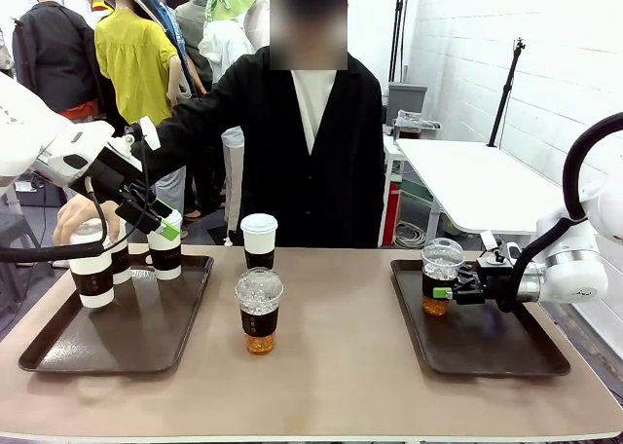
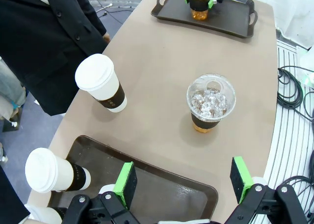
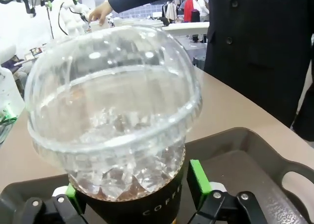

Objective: Distribute the coffee onto the tray.
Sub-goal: Pick up one iced Americano and place it on the right Handle tray.

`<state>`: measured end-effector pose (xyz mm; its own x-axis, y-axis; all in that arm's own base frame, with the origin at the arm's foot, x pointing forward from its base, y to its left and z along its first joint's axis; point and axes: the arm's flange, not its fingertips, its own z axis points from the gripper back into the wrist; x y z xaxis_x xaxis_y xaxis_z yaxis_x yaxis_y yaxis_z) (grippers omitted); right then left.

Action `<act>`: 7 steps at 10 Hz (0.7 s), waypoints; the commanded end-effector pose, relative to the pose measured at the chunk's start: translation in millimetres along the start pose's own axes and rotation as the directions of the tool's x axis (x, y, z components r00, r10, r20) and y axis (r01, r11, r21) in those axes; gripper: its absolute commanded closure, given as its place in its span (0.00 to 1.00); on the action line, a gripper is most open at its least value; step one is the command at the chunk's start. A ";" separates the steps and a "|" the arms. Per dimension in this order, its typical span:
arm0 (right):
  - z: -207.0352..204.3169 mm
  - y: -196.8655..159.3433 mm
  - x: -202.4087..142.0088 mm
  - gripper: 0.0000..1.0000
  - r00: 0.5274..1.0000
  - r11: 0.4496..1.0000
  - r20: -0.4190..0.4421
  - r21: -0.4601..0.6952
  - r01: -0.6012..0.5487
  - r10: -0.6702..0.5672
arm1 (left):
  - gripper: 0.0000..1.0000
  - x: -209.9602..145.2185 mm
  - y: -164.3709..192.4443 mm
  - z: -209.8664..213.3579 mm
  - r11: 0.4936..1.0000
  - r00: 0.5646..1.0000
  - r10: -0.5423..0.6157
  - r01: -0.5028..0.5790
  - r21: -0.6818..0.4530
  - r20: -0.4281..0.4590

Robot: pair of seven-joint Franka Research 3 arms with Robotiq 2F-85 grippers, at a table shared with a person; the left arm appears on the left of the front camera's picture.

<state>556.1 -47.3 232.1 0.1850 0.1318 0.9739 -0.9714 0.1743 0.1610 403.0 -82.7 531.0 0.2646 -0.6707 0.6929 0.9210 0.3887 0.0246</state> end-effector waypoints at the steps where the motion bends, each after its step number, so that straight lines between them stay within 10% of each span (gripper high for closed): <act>1: -0.1 4.7 1.7 0.00 1.000 0.999 -0.020 -0.031 0.023 -0.024 | 0.00 -2.0 2.9 -0.4 1.000 1.000 -0.015 0.015 -0.013 0.021; 7: 30.8 28.1 -2.3 0.00 1.000 0.996 -0.010 -0.089 0.022 -0.023 | 0.00 -2.0 2.9 -0.4 1.000 1.000 -0.015 0.015 -0.013 0.021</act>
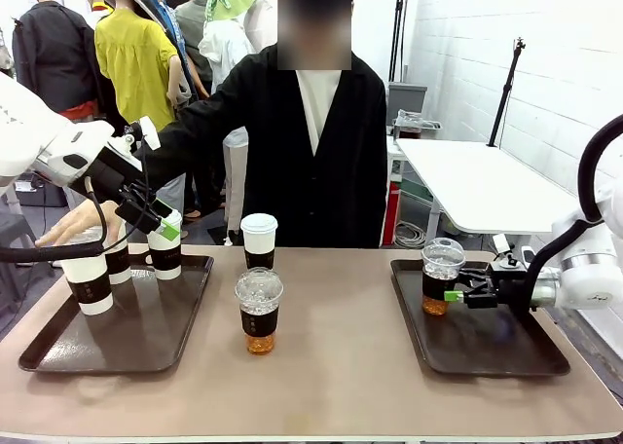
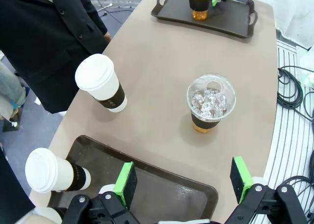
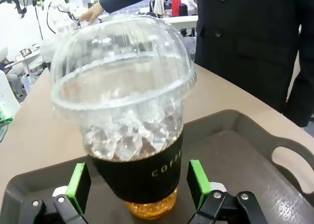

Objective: Distribute the coffee onto the tray.
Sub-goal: Pick up one iced Americano and place it on the right Handle tray, then pick up another iced Americano from the middle of the table and place it on the right Handle tray.

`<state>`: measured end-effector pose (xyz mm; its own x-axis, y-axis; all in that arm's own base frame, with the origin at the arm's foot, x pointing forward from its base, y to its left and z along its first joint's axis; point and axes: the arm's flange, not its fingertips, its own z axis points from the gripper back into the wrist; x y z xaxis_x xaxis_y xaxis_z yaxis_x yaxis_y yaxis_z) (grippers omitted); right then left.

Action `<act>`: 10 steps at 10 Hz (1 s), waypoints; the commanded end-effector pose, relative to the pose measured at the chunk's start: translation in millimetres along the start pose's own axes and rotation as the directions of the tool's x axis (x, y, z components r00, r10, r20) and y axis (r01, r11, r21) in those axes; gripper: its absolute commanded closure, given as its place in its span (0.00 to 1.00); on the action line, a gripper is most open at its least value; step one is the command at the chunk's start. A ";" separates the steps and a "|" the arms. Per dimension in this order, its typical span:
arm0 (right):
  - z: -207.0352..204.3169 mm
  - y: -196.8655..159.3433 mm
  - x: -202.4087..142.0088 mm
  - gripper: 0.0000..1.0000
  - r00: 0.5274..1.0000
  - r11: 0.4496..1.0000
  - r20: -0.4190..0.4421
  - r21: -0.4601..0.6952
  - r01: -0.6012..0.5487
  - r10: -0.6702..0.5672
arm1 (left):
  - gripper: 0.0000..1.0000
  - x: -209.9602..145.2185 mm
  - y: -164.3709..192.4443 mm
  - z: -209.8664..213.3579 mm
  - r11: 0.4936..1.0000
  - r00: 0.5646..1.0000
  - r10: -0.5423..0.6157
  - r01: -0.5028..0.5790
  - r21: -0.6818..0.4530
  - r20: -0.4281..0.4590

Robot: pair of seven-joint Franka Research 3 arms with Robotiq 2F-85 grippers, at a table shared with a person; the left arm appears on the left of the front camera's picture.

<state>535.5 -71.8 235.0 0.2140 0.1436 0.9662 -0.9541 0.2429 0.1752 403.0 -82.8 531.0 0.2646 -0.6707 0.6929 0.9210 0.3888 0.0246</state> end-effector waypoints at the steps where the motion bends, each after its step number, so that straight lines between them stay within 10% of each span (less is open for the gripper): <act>1: 12.0 18.4 -1.5 0.00 1.000 0.999 0.006 -0.034 -0.002 0.002 | 0.00 -2.0 2.9 -0.3 1.000 1.000 -0.015 0.015 -0.013 0.021; 10: 33.9 31.2 -12.5 0.00 1.000 0.998 0.014 -0.064 0.016 -0.015 | 0.00 -2.0 2.9 -0.3 1.000 1.000 -0.015 0.015 -0.013 0.021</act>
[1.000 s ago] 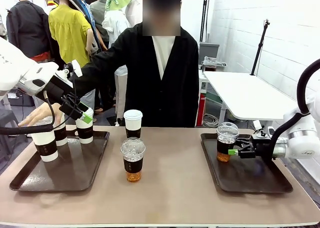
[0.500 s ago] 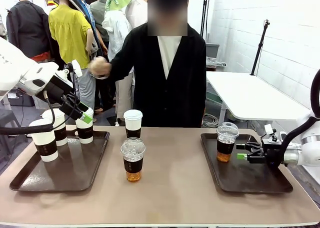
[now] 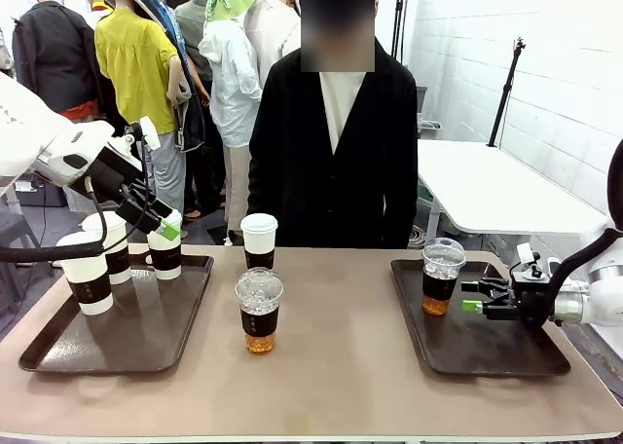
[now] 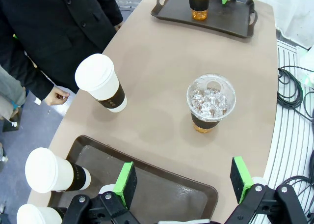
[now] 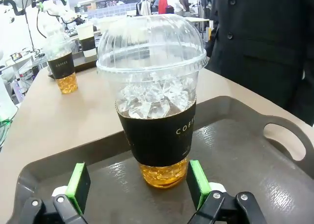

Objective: Distribute the coffee onto the tray.
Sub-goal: Pick up another iced Americano from the middle of the table and place it on the right Handle tray.

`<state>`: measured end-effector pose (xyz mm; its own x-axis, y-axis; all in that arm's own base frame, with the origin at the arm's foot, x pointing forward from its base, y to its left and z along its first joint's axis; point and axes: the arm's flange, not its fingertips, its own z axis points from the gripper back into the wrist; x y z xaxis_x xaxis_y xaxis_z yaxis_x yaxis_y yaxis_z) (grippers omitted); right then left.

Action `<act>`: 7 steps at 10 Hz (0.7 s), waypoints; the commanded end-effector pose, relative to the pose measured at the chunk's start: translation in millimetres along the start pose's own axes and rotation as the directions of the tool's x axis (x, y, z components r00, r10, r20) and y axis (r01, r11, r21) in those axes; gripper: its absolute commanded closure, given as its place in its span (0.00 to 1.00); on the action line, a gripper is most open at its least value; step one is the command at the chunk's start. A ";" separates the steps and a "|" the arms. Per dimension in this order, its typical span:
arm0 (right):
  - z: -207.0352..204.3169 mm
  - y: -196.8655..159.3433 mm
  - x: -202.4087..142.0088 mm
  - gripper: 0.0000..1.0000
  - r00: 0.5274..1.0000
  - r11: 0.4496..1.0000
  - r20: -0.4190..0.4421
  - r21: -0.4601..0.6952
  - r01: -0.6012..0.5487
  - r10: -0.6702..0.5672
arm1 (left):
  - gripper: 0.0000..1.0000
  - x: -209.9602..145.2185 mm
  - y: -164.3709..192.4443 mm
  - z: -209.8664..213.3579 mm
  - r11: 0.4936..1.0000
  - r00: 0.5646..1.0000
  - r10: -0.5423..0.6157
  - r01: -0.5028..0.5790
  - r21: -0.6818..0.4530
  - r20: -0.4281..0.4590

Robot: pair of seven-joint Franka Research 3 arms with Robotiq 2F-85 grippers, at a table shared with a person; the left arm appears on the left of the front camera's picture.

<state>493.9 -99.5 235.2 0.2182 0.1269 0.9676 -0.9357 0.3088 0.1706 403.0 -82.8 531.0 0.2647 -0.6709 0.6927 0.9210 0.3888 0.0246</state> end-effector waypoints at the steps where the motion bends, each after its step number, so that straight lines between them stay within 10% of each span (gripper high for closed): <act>1: -1.5 -1.7 0.2 0.00 1.000 1.000 -0.002 0.004 0.007 -0.007 | 0.00 -2.0 2.9 -0.3 1.000 1.000 -0.015 0.015 -0.013 0.022; 7: -1.0 1.7 0.8 0.00 1.000 1.000 -0.007 0.008 -0.004 0.004 | 0.00 -2.0 2.9 -0.3 1.000 1.000 -0.015 0.015 -0.013 0.022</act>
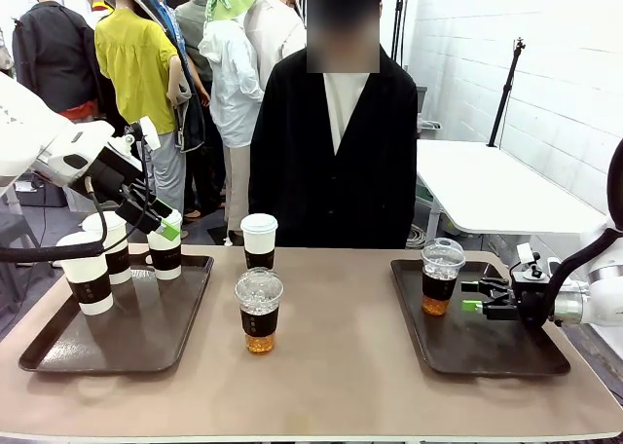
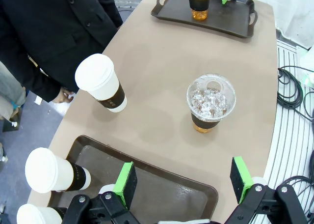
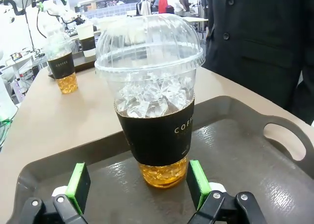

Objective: Distribute the coffee onto the tray.
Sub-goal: Pick up another iced Americano from the middle of the table and place it on the right Handle tray.

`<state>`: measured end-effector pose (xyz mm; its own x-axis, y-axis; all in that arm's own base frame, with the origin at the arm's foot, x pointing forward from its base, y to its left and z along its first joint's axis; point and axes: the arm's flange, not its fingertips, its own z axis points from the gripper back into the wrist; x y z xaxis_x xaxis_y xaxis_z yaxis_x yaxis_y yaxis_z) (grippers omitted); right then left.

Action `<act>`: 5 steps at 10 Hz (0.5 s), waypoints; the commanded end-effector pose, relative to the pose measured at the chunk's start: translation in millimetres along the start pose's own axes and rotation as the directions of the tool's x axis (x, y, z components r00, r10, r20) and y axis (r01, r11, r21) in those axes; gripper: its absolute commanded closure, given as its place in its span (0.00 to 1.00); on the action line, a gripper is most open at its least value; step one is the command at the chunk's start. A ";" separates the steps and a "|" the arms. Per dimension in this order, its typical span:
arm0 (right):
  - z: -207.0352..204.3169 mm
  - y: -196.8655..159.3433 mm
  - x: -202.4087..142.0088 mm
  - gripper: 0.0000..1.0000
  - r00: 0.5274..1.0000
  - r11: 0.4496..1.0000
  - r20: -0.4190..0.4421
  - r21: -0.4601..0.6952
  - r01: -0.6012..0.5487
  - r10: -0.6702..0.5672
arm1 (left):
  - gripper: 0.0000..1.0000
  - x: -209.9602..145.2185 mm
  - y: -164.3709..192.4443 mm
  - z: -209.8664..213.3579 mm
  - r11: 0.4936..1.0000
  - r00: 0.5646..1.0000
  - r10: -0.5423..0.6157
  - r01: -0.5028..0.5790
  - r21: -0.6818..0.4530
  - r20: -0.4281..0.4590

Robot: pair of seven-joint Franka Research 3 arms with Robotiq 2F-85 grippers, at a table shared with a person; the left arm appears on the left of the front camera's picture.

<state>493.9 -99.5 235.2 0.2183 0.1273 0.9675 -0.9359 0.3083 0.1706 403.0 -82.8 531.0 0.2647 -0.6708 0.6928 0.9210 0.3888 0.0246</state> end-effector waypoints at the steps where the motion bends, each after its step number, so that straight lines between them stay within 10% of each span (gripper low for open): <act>1: -1.1 7.1 0.7 0.00 1.000 1.000 -0.015 0.012 -0.006 0.006 | 0.00 -2.0 2.9 -0.3 1.000 1.000 -0.015 0.015 -0.013 0.022; 5: 1.4 44.9 5.4 0.00 0.999 0.999 -0.047 0.026 -0.020 0.022 | 0.00 -2.0 2.9 -0.3 1.000 1.000 -0.015 0.015 -0.013 0.022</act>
<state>468.4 -90.0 241.0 0.2275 0.1423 0.9633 -0.9424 0.2812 0.1810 403.0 -82.8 530.9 0.2649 -0.6708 0.6927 0.9210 0.3889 0.0244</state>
